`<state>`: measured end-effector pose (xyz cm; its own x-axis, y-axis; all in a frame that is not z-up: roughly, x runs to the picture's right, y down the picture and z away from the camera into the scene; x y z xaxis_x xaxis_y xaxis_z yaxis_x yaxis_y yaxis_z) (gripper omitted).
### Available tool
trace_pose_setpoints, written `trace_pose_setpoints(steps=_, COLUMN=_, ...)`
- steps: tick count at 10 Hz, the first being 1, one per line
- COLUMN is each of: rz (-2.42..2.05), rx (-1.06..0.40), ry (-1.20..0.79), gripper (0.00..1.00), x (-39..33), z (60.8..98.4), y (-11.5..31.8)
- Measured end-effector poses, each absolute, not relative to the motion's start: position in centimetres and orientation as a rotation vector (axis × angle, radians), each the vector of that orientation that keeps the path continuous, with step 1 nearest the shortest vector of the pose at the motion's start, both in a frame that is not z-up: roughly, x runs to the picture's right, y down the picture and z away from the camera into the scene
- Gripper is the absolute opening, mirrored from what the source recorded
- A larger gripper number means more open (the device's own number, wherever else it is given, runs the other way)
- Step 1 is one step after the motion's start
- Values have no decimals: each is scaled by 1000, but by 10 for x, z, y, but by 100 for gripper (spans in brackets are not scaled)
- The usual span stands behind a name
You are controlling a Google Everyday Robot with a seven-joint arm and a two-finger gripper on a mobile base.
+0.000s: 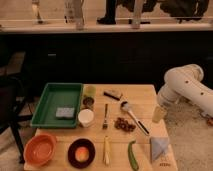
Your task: Place brush in red bowl
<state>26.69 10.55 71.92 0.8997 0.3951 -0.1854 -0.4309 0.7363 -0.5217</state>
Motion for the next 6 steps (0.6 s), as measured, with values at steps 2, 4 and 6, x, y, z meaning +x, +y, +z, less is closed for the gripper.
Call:
trace_pose_setpoints(steps=2, rz=615, rx=-590, ry=128, gripper=80, x=263, z=729, y=103)
trace_pose_setpoints(steps=4, rz=770, rx=-583, ry=176, gripper=80, x=264, z=733, y=101)
trace_pose_setpoints(steps=6, rz=863, rx=-580, ry=198, gripper=80, x=264, z=734, y=100)
